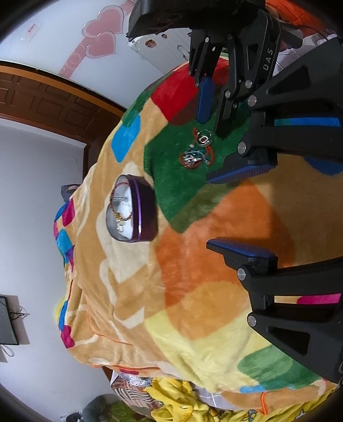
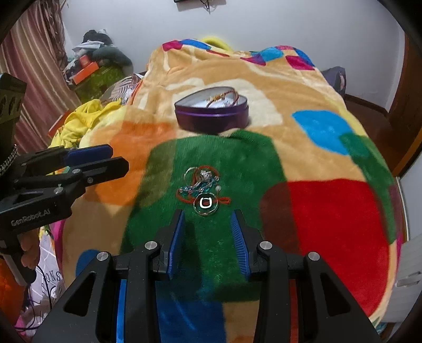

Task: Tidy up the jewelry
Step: 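Grasp a silver ring with the right tool while the left tool grasps a red cord piece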

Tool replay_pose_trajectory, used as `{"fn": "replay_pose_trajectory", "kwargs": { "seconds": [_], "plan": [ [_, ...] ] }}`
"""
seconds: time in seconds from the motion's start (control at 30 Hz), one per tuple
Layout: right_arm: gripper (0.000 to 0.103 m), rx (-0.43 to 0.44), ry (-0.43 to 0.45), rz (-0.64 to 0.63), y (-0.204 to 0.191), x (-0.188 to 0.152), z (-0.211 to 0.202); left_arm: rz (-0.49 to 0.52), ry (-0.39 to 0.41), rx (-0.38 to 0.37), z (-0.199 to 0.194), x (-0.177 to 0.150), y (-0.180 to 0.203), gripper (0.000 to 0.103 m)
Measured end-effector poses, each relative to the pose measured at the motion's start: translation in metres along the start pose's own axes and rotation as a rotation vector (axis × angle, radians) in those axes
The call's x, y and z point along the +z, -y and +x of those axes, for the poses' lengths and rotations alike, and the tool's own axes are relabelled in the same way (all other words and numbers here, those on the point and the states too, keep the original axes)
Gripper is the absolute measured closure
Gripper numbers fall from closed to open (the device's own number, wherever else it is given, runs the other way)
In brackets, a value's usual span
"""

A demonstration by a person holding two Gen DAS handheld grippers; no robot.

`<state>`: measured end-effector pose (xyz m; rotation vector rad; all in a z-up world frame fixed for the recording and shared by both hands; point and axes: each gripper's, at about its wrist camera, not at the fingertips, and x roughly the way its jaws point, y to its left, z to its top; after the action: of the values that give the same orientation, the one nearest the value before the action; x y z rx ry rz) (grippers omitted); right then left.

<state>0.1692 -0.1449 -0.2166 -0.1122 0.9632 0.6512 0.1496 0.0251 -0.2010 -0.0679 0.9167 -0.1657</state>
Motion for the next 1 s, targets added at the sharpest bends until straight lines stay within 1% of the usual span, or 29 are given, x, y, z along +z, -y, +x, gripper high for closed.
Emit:
{"fn": "replay_pose_trajectory", "kwargs": {
  "seconds": [0.17,0.23,0.3,0.37,0.47,0.57,0.7,0.8,0.9,0.93,1.0],
  "plan": [
    [0.070,0.004,0.010,0.006,-0.002,0.001,0.005,0.007,-0.003,-0.016,0.003,0.002,0.004,0.061],
    [0.077,-0.001,0.023,0.006,-0.003,0.001,0.006,0.005,0.002,-0.030,0.005,0.004,0.005,0.061],
    [0.083,-0.012,0.028,0.000,-0.004,0.002,0.009,0.006,0.003,-0.045,0.006,0.007,0.009,0.066],
    [0.083,-0.010,0.031,-0.005,-0.004,0.002,0.010,0.009,0.001,-0.061,0.010,0.010,0.013,0.071],
    [0.083,-0.008,0.047,-0.019,-0.004,0.001,0.007,0.014,-0.004,-0.079,0.015,0.013,0.019,0.075],
    [0.083,-0.015,0.058,-0.025,-0.002,0.001,0.002,0.017,-0.016,-0.102,0.022,0.016,0.024,0.079],
    [0.083,-0.021,0.076,-0.005,0.008,0.000,-0.008,0.026,-0.035,-0.116,0.033,0.019,0.033,0.080],
    [0.083,-0.030,0.086,0.016,0.017,0.000,-0.013,0.030,-0.050,-0.123,0.041,0.020,0.038,0.084],
    [0.083,-0.033,0.090,0.037,0.024,0.000,-0.016,0.028,-0.066,-0.125,0.049,0.021,0.041,0.094],
    [0.083,-0.037,0.092,0.041,0.026,-0.001,-0.016,0.025,-0.072,-0.127,0.052,0.021,0.042,0.101],
    [0.083,-0.039,0.094,0.047,0.027,0.000,-0.017,0.017,-0.071,-0.124,0.052,0.021,0.041,0.102]
  ]
}}
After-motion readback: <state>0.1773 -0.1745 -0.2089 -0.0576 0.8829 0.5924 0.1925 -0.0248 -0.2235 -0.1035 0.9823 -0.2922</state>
